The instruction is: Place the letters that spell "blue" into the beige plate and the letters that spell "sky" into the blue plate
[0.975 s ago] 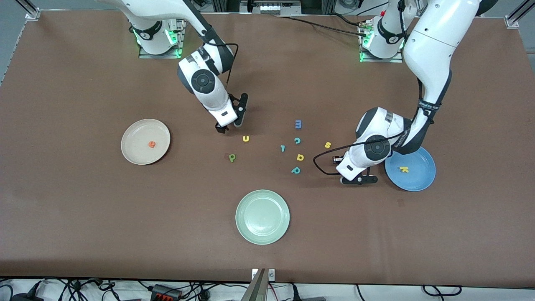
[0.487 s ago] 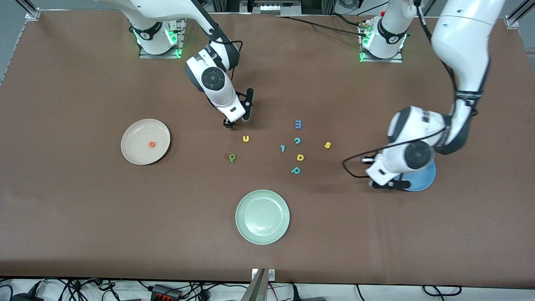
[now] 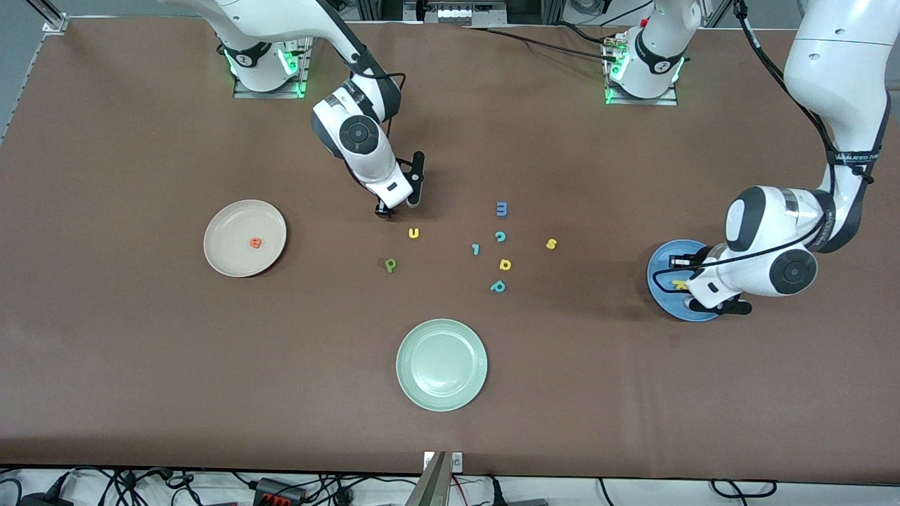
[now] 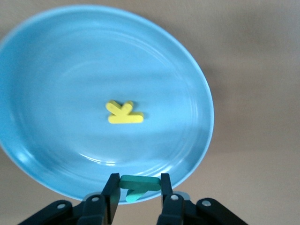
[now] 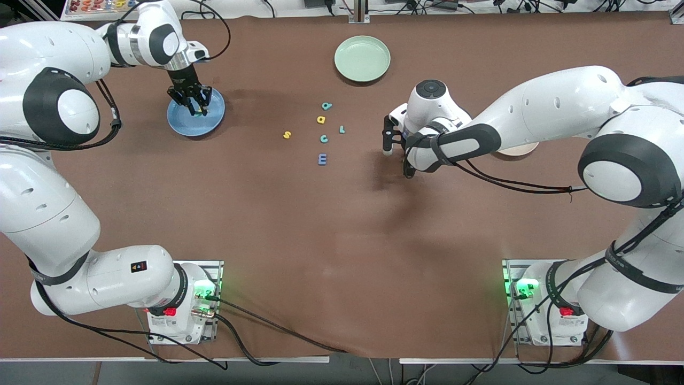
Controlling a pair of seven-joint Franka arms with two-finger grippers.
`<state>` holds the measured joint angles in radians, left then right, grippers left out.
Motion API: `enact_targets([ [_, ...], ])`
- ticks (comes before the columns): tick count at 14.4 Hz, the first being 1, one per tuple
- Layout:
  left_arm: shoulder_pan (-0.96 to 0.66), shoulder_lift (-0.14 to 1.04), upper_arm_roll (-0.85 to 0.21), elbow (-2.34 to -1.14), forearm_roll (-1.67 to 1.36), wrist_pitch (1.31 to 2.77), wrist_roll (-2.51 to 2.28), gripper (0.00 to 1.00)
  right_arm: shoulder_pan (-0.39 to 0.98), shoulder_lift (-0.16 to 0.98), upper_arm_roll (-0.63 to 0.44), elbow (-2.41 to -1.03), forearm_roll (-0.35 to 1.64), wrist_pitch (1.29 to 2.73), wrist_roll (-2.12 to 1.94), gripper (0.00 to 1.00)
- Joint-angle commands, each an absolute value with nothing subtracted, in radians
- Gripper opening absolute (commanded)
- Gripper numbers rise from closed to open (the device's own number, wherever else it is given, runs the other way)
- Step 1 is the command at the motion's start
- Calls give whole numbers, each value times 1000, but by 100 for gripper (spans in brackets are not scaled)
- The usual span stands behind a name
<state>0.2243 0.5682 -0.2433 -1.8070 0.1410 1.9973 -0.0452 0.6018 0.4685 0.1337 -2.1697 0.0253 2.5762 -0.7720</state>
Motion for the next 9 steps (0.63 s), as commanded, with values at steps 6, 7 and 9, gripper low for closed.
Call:
enact_targets([
  [6, 193, 511, -358, -1824, 156, 1936, -200, 100, 591, 477, 135, -2166, 17, 2586, -795, 29],
  [7, 193, 509, -408, -1828, 156, 1936, -297, 100, 588, 477, 135, -2166, 15, 2586, -795, 24],
  [9, 180, 521, -506, -1841, 158, 1957, -437, 100, 588, 477, 133, -2166, 15, 2586, -795, 13],
])
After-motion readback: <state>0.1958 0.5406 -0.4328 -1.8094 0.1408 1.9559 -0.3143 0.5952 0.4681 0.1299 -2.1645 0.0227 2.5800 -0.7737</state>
